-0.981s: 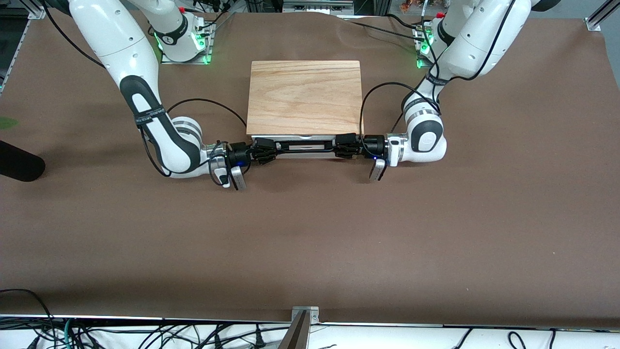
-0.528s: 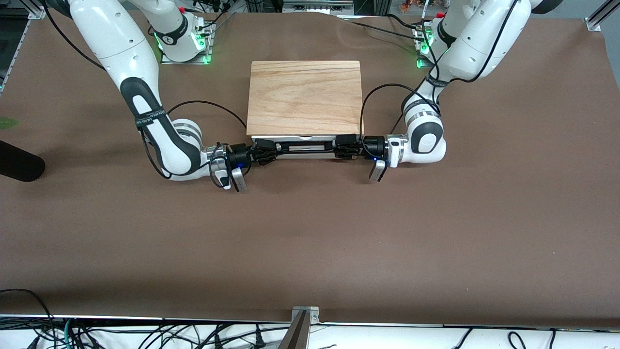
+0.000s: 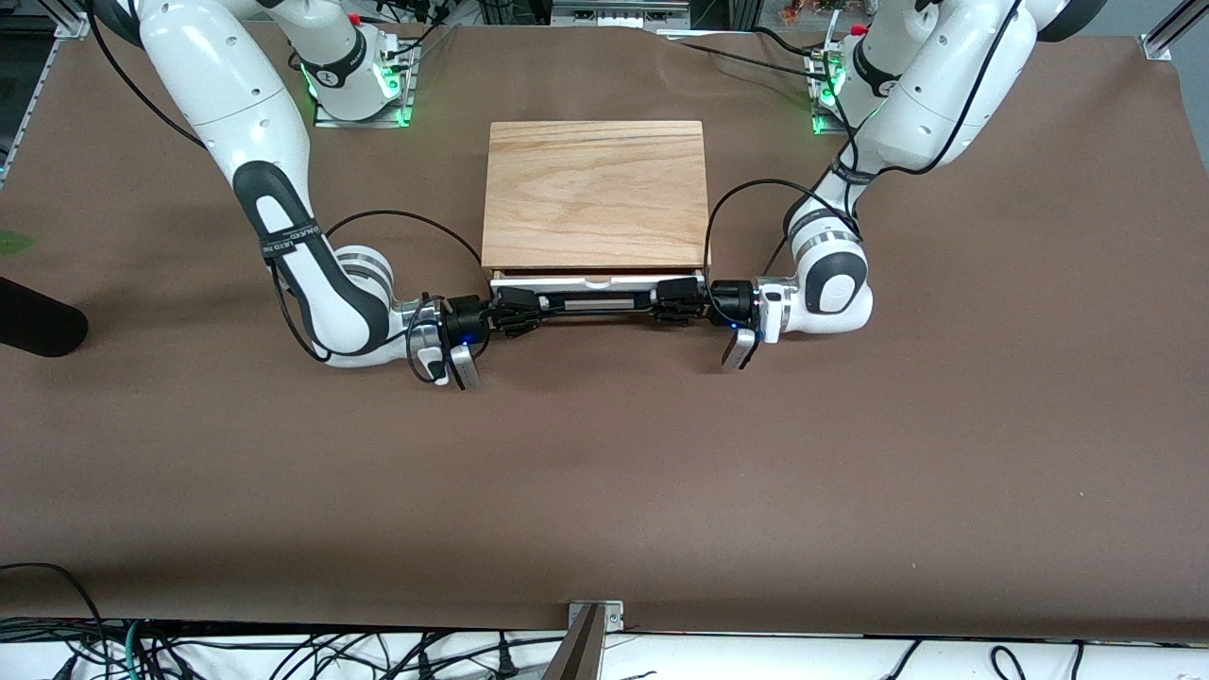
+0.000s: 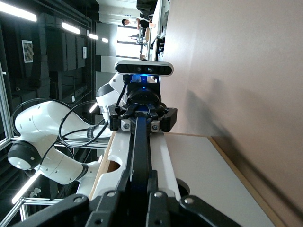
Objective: Pull top drawer with both arms simultaneously
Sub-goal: 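Pull the handle outward with both grippers, sliding the drawer open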
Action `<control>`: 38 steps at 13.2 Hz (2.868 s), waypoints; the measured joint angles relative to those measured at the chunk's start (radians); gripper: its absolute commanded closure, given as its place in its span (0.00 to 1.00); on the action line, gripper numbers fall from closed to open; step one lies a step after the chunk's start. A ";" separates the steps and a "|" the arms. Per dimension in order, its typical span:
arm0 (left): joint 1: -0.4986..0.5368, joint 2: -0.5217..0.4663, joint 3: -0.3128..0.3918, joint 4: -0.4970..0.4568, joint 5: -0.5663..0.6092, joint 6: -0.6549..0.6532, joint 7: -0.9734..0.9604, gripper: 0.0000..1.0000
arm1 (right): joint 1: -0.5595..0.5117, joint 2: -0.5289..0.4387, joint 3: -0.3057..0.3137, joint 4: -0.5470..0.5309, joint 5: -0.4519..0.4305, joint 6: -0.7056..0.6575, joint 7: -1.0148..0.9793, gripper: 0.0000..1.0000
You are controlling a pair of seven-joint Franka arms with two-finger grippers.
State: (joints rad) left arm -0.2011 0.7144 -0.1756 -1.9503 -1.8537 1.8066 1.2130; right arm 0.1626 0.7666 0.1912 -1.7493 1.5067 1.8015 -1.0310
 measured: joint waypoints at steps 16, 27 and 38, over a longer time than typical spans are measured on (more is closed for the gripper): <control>-0.018 0.151 0.068 0.285 0.033 -0.023 -0.160 1.00 | 0.007 0.117 -0.003 0.256 -0.016 0.074 0.134 1.00; -0.030 0.193 0.094 0.336 0.033 -0.055 -0.212 0.58 | 0.011 0.135 -0.005 0.284 -0.011 0.090 0.150 1.00; -0.014 0.177 0.144 0.299 0.044 0.001 -0.285 0.28 | 0.003 0.132 -0.011 0.301 -0.010 0.061 0.145 1.00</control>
State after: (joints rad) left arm -0.2154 0.8919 -0.0313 -1.6514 -1.8102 1.8072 0.9284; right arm 0.1658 0.8990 0.1801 -1.4481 1.4967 1.8628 -0.8862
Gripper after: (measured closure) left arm 0.489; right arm 0.824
